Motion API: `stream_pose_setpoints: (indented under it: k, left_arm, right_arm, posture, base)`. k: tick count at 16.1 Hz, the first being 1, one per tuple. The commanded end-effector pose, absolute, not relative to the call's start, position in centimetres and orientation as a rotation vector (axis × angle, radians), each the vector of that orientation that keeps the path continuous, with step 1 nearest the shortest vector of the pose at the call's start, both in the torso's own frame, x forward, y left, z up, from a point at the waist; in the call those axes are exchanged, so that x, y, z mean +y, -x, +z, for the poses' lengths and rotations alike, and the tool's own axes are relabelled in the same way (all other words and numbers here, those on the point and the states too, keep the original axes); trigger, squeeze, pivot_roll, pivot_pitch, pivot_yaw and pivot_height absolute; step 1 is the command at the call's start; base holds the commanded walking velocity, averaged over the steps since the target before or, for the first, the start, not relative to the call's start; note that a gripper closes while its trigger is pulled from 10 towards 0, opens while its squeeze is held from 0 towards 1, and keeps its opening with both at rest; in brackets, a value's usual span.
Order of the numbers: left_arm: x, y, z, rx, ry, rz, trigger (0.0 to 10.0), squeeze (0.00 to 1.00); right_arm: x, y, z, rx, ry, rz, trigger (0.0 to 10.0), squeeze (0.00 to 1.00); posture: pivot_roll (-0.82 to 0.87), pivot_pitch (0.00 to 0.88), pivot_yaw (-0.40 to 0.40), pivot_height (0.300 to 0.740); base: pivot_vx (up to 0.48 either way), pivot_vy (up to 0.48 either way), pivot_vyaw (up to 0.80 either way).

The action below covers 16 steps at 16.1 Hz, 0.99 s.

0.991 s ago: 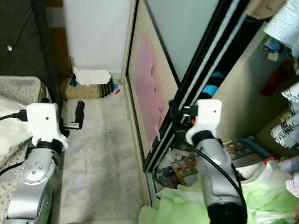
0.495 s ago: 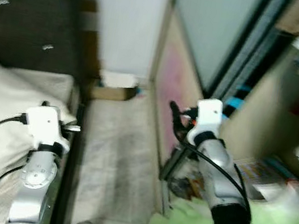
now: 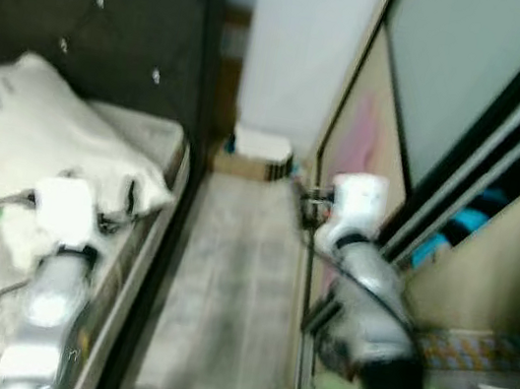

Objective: Clean up the room

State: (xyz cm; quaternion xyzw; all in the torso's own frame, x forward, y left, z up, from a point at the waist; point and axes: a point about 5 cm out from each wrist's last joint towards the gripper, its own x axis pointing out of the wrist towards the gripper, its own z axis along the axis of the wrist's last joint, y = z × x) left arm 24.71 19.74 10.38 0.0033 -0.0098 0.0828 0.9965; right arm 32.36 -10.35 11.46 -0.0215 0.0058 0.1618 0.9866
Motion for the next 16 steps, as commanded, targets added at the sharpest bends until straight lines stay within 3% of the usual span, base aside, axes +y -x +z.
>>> stream_pose_setpoints:
  k: [1, 16]
  left_arm:
    - [19.05, -24.66, 10.64, -0.029, 0.007, 0.148, 10.0, 0.00]
    - [18.93, -25.26, 10.94, -0.035, 0.024, 0.118, 10.0, 0.00]
  right_arm:
    - [-11.78, -32.52, 11.70, 0.002, 0.060, 0.287, 10.0, 0.00]
    - [-10.91, -32.97, 12.02, -0.018, 0.051, 0.318, 10.0, 0.00]
  posture:
    - [0.01, 0.000, -0.068, 0.740]
    - [0.02, 0.000, -0.068, 0.740]
  base:
    - [0.000, 0.000, 0.79]
    - [0.000, 0.000, 0.80]
